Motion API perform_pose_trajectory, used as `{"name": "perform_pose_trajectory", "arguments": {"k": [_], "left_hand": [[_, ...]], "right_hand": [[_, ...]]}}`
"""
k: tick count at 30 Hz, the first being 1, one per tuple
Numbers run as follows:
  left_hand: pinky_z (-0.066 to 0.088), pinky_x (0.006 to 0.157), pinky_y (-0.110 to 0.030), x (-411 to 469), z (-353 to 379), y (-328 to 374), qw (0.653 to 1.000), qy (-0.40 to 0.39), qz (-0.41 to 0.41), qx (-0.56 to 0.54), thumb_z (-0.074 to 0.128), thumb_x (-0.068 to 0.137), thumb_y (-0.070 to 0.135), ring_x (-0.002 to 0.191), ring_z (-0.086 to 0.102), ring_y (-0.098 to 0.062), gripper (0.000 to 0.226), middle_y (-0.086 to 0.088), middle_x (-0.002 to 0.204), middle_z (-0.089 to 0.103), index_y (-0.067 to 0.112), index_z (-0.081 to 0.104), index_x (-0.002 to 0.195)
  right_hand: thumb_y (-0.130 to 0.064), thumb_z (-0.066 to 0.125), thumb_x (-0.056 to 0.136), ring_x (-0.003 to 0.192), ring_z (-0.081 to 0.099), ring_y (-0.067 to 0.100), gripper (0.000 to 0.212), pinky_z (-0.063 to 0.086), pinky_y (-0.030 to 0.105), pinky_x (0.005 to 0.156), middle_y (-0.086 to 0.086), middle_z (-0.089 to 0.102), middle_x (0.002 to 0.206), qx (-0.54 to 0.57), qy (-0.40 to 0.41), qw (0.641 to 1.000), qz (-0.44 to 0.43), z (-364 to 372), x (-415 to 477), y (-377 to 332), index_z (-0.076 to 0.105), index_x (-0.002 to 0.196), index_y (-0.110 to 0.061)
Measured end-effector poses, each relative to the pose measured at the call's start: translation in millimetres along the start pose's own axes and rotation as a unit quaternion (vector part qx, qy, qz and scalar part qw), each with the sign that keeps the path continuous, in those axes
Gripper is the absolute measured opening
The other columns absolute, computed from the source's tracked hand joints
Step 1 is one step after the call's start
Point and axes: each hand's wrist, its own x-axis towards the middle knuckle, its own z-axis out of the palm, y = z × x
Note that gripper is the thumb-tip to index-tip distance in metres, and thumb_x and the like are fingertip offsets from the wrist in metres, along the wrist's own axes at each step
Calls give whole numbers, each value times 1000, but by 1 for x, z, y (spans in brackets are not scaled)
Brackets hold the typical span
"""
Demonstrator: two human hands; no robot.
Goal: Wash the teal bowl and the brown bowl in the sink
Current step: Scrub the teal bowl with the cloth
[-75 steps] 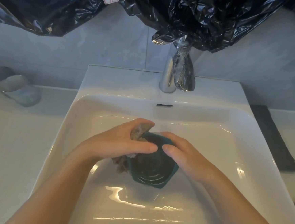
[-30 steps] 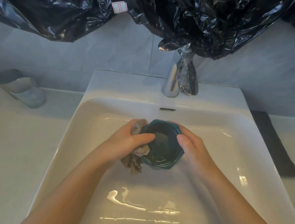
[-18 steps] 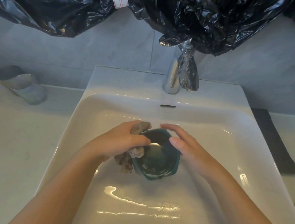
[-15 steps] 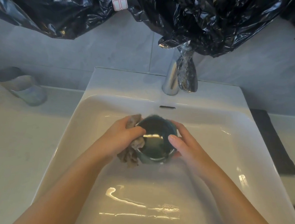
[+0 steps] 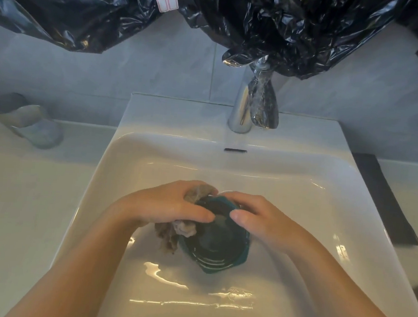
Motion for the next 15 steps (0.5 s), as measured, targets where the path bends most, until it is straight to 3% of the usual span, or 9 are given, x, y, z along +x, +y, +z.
{"name": "perform_pose_trajectory", "arguments": {"k": [4, 7, 9, 12, 15], "left_hand": [[51, 96, -36, 1, 5, 1, 997, -43, 4, 58, 63, 72, 46, 107, 61, -13, 49, 14, 115, 62, 39, 54, 120], [49, 98, -35, 1, 2, -3, 999, 21, -16, 38, 58, 70, 45, 107, 59, -14, 54, 10, 119, 60, 33, 53, 122], [50, 95, -34, 1, 0, -3, 994, 96, -33, -38, 58, 66, 41, 102, 62, -14, 60, 4, 114, 65, 23, 57, 123], [53, 82, -36, 3, -1, -4, 976, 191, -48, -98, 58, 64, 32, 81, 66, -17, 38, -3, 86, 72, 14, 67, 97], [49, 71, -36, 6, 3, -4, 963, 241, -61, -103, 56, 62, 28, 67, 56, -18, 40, -7, 72, 62, 0, 58, 90]], "right_hand": [[-57, 49, 78, 108, 64, 21, 52, 55, 44, 96, 3, 67, 113, -73, -50, 996, 30, 7, -1, -1, 67, 118, -27], [-67, 46, 75, 100, 66, 13, 49, 56, 43, 91, -5, 69, 105, -100, 73, 992, -3, 4, -6, -7, 62, 113, -40], [-72, 45, 72, 105, 60, 3, 53, 53, 37, 94, -16, 64, 113, -143, 145, 979, -28, 1, -12, -16, 52, 119, -50], [-76, 58, 62, 128, 37, -3, 94, 38, 27, 104, -27, 37, 141, -276, 145, 950, -38, 4, -20, -35, 28, 146, -45], [-66, 79, 60, 140, 15, 0, 123, 31, 27, 109, -23, 13, 155, -350, 94, 932, -18, 17, -19, -46, 4, 154, -38]]}}
